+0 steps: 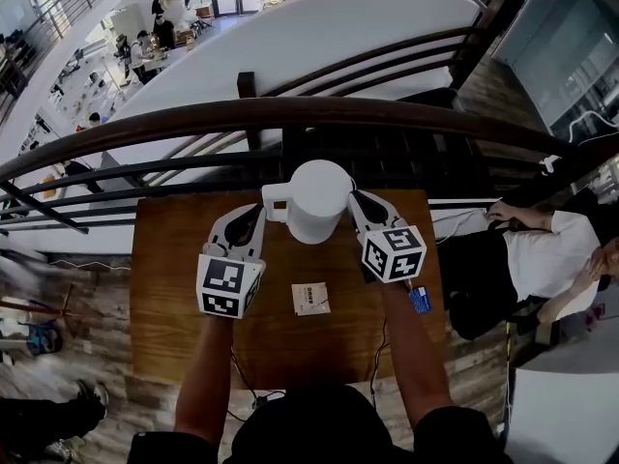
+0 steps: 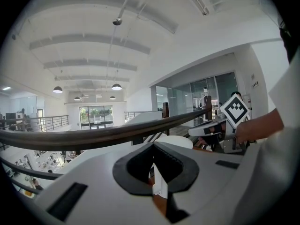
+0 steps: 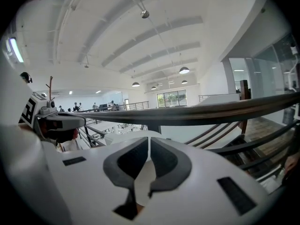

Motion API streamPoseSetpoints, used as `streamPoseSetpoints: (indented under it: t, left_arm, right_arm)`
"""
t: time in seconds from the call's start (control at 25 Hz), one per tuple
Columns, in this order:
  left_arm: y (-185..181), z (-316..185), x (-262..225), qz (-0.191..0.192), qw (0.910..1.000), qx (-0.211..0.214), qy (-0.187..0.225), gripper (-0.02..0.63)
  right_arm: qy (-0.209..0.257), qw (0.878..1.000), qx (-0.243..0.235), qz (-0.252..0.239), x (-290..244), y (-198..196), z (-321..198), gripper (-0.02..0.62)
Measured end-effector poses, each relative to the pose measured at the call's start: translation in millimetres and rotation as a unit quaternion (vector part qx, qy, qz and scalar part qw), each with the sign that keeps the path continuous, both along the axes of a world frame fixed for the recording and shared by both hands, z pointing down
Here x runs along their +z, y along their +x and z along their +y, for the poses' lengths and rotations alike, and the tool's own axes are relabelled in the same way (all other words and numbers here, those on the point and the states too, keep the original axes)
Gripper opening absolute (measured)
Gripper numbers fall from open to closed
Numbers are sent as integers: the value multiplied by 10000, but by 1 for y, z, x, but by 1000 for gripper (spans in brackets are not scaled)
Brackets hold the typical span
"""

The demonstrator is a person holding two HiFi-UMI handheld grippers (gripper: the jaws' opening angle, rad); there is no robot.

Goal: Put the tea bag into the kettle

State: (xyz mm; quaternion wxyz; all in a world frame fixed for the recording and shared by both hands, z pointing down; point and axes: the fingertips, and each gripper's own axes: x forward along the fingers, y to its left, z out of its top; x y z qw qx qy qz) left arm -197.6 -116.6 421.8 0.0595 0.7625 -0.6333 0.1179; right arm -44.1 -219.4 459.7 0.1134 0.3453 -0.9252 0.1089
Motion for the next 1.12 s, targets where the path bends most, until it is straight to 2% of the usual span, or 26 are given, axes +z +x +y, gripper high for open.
streamPoseSetpoints:
  t: [0.36,1.12]
  left_arm:
    - [12,29,-13,-18,9999,-48,128,3]
    - [43,128,-33,9,9994,-39,334,3]
  right_arm:
    - [296,9995,93,-57,-28,27,46,20]
    - [511,9983,193,-180,-50,68,158,15]
